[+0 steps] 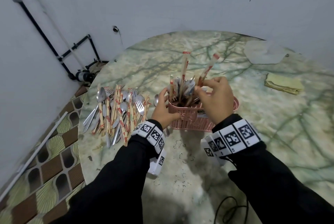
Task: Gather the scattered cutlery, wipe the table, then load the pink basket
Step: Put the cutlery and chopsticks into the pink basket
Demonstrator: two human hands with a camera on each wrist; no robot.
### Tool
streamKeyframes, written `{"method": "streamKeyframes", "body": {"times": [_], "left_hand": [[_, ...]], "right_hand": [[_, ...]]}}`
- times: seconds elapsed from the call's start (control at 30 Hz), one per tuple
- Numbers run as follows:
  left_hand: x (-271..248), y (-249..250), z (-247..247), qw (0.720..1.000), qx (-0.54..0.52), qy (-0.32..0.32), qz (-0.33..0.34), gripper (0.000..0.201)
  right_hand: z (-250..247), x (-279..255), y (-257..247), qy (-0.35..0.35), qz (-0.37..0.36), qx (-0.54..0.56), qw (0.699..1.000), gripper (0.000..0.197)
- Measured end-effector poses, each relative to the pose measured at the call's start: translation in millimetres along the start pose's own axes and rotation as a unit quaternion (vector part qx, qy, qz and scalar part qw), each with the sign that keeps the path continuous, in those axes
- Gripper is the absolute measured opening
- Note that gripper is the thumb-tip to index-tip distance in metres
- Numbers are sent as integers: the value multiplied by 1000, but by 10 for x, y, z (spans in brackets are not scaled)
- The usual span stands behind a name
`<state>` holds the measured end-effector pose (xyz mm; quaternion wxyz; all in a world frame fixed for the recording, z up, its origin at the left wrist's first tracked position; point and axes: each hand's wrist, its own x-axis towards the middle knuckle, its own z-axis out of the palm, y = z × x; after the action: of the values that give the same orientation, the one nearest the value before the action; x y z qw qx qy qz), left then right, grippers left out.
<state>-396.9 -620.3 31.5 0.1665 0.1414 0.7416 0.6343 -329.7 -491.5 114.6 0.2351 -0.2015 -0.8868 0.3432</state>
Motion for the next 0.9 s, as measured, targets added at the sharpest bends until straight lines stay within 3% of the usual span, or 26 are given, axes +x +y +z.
{"method": "streamKeyframes", "body": {"times": [0.07, 0.17, 0.23, 0.33, 0.4, 0.57, 0.77, 0.9], "left_hand": [[-39, 19, -3, 998, -22, 53, -11, 70], [-96, 10, 3, 980, -58, 187, -27, 24], [-146, 47, 8, 971, -91, 221, -27, 17], [-251, 170, 62, 973, -159, 161, -44, 23], [-315, 247, 117, 968, -217, 107, -71, 30], [-409, 324, 204, 945, -300, 9, -129, 65], [-474, 376, 272, 916, -381, -32, -123, 76], [-471, 361, 313, 925, -360, -43, -114, 85]], "right_hand": [[-104, 50, -17, 10, -16, 53, 998, 25], [-323, 86, -97, 15, -48, 194, 980, 7], [-485, 97, -134, 40, -57, 275, 959, 17], [-668, 117, -128, 95, -88, 343, 930, 19], [-695, 113, -91, 88, -87, 369, 921, 19], [-531, -55, -29, 19, -22, 405, 914, 15], [-233, -284, 28, -72, 8, 413, 908, 12], [-75, -416, 42, -154, -4, 403, 902, 14]]}}
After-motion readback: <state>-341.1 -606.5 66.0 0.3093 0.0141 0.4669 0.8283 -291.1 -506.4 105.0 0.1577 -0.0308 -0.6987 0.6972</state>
